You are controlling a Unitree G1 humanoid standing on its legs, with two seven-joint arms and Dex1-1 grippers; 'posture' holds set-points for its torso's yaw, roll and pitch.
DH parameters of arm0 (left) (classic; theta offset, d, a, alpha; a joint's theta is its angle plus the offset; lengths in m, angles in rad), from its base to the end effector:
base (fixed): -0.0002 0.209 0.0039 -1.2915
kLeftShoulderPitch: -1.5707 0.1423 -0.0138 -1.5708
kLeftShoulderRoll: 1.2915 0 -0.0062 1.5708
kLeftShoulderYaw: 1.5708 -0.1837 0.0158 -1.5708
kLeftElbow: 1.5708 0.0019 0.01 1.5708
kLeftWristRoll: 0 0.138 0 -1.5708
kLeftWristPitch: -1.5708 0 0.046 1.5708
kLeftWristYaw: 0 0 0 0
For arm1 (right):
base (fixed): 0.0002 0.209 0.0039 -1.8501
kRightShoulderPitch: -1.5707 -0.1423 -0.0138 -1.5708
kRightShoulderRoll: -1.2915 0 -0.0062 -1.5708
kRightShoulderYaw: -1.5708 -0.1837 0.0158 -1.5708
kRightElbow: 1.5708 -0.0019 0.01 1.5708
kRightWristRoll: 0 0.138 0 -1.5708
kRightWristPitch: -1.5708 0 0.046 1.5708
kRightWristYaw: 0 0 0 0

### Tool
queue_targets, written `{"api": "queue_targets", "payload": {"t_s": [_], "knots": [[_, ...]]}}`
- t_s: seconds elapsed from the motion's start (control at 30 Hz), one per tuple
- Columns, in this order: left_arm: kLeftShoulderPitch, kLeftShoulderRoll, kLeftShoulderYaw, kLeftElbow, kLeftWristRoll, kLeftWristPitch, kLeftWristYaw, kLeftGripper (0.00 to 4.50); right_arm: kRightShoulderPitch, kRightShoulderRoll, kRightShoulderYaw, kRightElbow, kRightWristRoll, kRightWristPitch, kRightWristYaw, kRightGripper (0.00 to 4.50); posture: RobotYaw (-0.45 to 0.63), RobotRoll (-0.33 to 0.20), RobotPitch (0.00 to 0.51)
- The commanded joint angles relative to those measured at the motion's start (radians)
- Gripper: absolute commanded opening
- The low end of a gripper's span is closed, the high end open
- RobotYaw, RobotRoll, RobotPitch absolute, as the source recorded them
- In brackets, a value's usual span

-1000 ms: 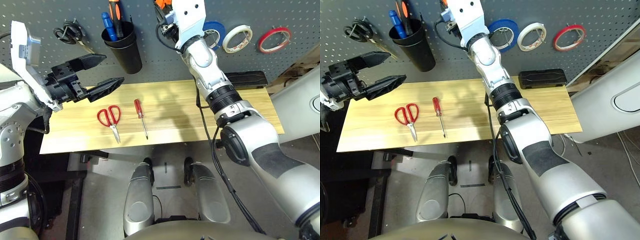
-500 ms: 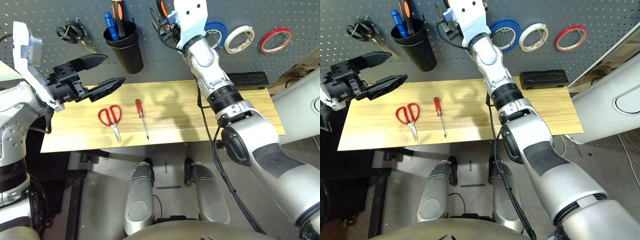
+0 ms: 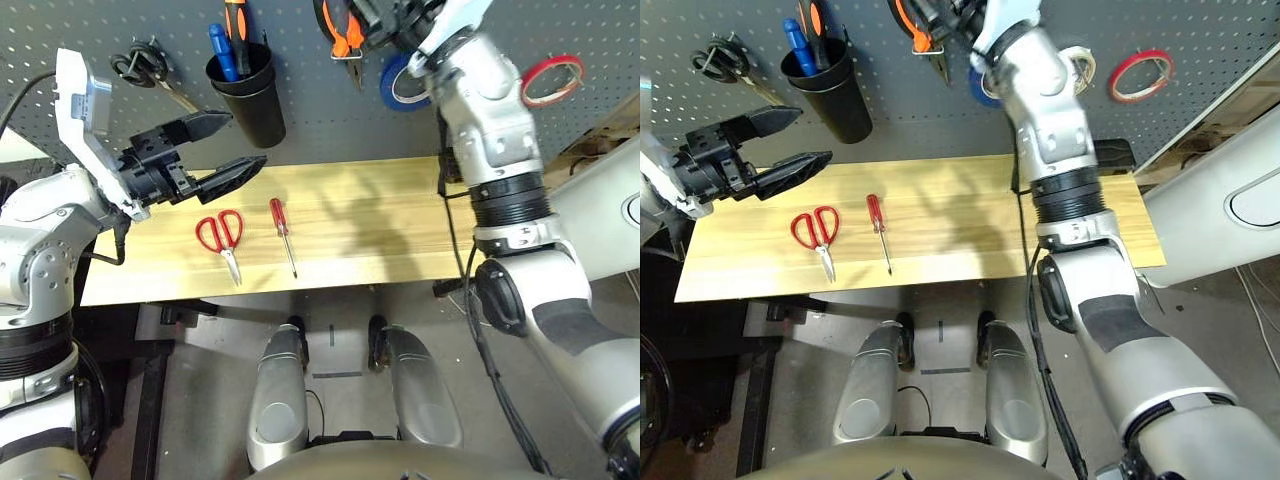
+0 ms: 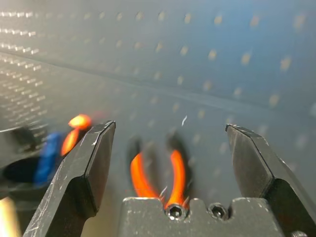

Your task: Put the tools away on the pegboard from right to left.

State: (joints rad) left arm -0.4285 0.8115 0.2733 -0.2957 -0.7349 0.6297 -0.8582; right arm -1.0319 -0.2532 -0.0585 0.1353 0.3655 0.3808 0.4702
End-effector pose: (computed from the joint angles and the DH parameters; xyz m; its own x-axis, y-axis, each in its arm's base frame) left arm 0.2308 0.2619 0.2416 0.5974 -0.8015 0.0259 0.7787 0.5875 0.2200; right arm 0.3148 -0.1333 0.2857 0.6362 0.6430 0.4264 -0.6286 0.7524 -0.1967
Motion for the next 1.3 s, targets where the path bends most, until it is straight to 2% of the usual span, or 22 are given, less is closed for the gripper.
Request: {"api": "queue_targets", "payload": {"t_s": [0.03,0.27,0.37,0.47,0.63,0.8,0.9,1.0,1.13,1.3], "knots": [[0.008,-0.026,-0.032,-0.001,-0.014,0.033,0.012,4.5,0.078,-0.117,-0.006,-0.102,0.062,0.151,0.11,4.48,0.02,0.0,0.255],[0.018,-0.079,-0.107,-0.011,0.003,0.074,0.051,4.5,0.272,-0.302,0.037,-0.21,0.122,0.288,0.303,4.48,0.0,0.0,0.257],[0.025,-0.091,-0.146,-0.005,0.015,0.114,0.076,4.5,0.344,-0.311,0.054,-0.226,0.124,0.278,0.351,4.48,0.0,0.0,0.257],[0.027,-0.095,-0.183,0.003,0.017,0.193,0.115,4.5,0.389,-0.306,0.077,-0.201,0.078,0.185,0.377,4.48,-0.01,0.0,0.257],[0.054,-0.124,-0.221,0.0,0.047,0.22,0.152,4.5,0.45,-0.326,0.119,-0.147,0.027,0.081,0.456,4.48,-0.03,0.0,0.254],[0.081,-0.169,-0.278,0.031,0.137,0.179,0.195,4.5,0.523,-0.353,0.135,-0.14,0.014,0.033,0.536,4.48,-0.04,0.0,0.259],[0.083,-0.173,-0.348,0.052,0.256,0.128,0.236,4.5,0.548,-0.365,0.14,-0.139,0.007,0.002,0.584,4.48,-0.03,0.0,0.264],[0.082,-0.207,-0.391,0.096,0.296,0.145,0.253,4.5,0.571,-0.39,0.154,-0.126,-0.012,-0.034,0.637,4.48,-0.04,0.0,0.27],[0.059,-0.253,-0.444,0.196,0.399,0.086,0.287,4.5,0.593,-0.412,0.179,-0.071,-0.046,-0.074,0.684,4.48,-0.06,0.0,0.267],[-0.014,-0.335,-0.436,0.367,0.468,0.06,0.346,4.5,0.631,-0.37,0.212,0.089,-0.119,-0.347,0.743,4.48,-0.06,0.0,0.258]]}}
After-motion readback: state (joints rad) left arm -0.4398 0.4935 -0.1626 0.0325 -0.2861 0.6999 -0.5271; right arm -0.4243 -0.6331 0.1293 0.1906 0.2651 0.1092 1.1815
